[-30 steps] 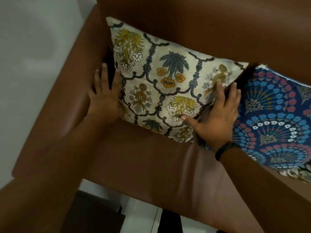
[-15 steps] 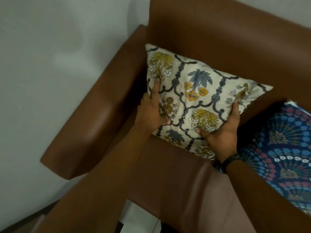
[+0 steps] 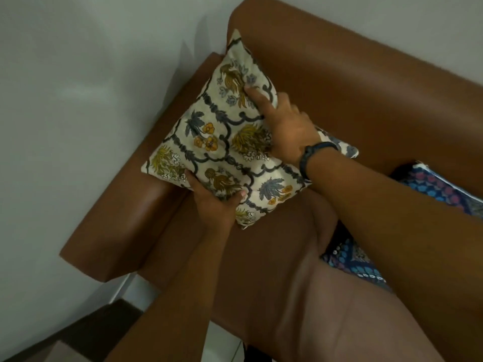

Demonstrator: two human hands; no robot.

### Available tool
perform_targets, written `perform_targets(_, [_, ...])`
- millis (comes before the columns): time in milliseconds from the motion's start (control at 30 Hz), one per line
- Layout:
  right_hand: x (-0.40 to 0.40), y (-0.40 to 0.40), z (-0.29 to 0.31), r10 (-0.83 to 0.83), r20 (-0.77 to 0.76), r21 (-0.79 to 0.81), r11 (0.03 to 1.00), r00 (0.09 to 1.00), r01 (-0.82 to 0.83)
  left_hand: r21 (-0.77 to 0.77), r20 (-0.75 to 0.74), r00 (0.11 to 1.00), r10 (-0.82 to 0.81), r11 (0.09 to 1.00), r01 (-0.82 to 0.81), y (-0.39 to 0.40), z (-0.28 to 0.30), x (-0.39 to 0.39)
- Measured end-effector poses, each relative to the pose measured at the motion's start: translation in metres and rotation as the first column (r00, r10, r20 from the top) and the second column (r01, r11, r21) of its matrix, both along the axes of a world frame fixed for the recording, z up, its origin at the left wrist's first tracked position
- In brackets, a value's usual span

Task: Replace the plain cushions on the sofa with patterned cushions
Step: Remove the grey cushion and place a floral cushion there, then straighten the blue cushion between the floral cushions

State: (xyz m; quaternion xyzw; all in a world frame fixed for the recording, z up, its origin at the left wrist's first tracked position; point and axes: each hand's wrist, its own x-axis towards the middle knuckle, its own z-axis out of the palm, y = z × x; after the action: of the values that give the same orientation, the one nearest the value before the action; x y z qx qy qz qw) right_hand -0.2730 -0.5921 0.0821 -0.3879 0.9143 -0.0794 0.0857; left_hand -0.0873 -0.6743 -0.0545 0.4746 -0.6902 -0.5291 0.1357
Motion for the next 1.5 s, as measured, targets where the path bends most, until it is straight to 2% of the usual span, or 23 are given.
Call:
perform_targets(267, [0.005, 0.004, -0.041, -0.05, -0.006, -0.018, 0.999, 0.999, 0.049, 0.047, 0.084, 0.987, -0.135, 0.99, 0.131, -0.012, -0.025, -0.002])
perform_targets(367, [0.013, 0.016, -0.036, -0.14, 0.019, -0.085, 0.986, 0.99, 0.142, 0.074, 0.101, 0.978, -0.181, 0.982, 0.174, -0.015, -0.019, 0.007])
perform_targets(467, [0.032, 0.048, -0.03, -0.303, 0.11, -0.248, 0.914, 0.947, 0.321, 0.012, 0.264, 0.957, -0.12, 0.993, 0.121, -0.003, -0.004, 0.02])
perform_targets(567, [0.064, 0.104, -0.029, -0.44, 0.315, -0.433, 0.721, 0.841, 0.54, -0.277, 0.401, 0.915, -0.034, 0.948, 0.156, 0.043, 0.017, 0.029])
perform_targets(633, [0.082, 0.155, -0.033, -0.573, 0.42, -0.467, 0.529, 0.704, 0.709, -0.353, 0.374, 0.914, -0.157, 0.887, 0.297, 0.086, 0.031, 0.026])
perform_targets(667, [0.09, 0.179, -0.036, -0.645, 0.469, -0.455, 0.409, 0.603, 0.791, -0.368, 0.317, 0.91, -0.268, 0.849, 0.379, 0.103, 0.03, 0.024])
perform_targets(700, [0.096, 0.205, -0.04, -0.709, 0.517, -0.422, 0.277, 0.48, 0.863, -0.37, 0.227, 0.894, -0.387, 0.815, 0.447, 0.12, 0.029, 0.022])
perform_targets(767, [0.102, 0.28, -0.045, -0.809, 0.545, -0.35, 0.02, 0.221, 0.937, -0.302, 0.091, 0.79, -0.607, 0.739, 0.603, 0.169, 0.033, 0.006])
perform_targets(833, [0.106, 0.348, -0.05, -0.855, 0.511, -0.316, -0.096, 0.084, 0.944, -0.193, 0.081, 0.634, -0.769, 0.612, 0.767, 0.211, 0.039, -0.014])
perform_targets(900, [0.105, 0.407, -0.059, -0.858, 0.514, -0.26, -0.157, -0.001, 0.953, -0.104, 0.05, 0.521, -0.852, 0.514, 0.851, 0.25, 0.042, -0.04])
perform_targets(967, [0.095, 0.451, -0.069, -0.847, 0.531, -0.192, -0.136, -0.014, 0.972, -0.041, 0.015, 0.485, -0.874, 0.484, 0.874, 0.279, 0.04, -0.067])
perform_targets(1100, [0.071, 0.509, -0.092, -0.717, 0.691, -0.165, -0.029, 0.095, 0.986, 0.026, 0.069, 0.455, -0.888, 0.457, 0.889, 0.313, 0.027, -0.096])
perform_targets(1167, [0.068, 0.522, -0.096, -0.656, 0.745, -0.138, 0.02, 0.117, 0.99, 0.034, 0.062, 0.471, -0.88, 0.473, 0.88, 0.32, 0.02, -0.098])
perform_targets(1233, [0.071, 0.52, -0.094, -0.66, 0.735, -0.178, 0.037, 0.158, 0.983, 0.039, 0.009, 0.528, -0.849, 0.528, 0.848, 0.321, 0.016, -0.094])
perform_targets(1300, [0.075, 0.511, -0.081, -0.689, 0.679, -0.284, 0.069, 0.251, 0.956, 0.053, -0.045, 0.607, -0.793, 0.605, 0.794, 0.318, 0.013, -0.087])
perform_targets(1400, [0.076, 0.491, -0.047, -0.743, 0.508, -0.429, 0.22, 0.436, 0.876, 0.089, -0.131, 0.722, -0.679, 0.717, 0.691, 0.312, 0.009, -0.072])
perform_targets(1433, [0.073, 0.485, -0.035, -0.772, 0.422, -0.437, 0.287, 0.476, 0.852, 0.136, -0.158, 0.755, -0.637, 0.743, 0.655, 0.311, 0.006, -0.068])
perform_targets(1500, [0.064, 0.474, -0.016, -0.822, 0.268, -0.382, 0.388, 0.502, 0.839, 0.229, -0.195, 0.805, -0.56, 0.772, 0.593, 0.315, 0.004, -0.06])
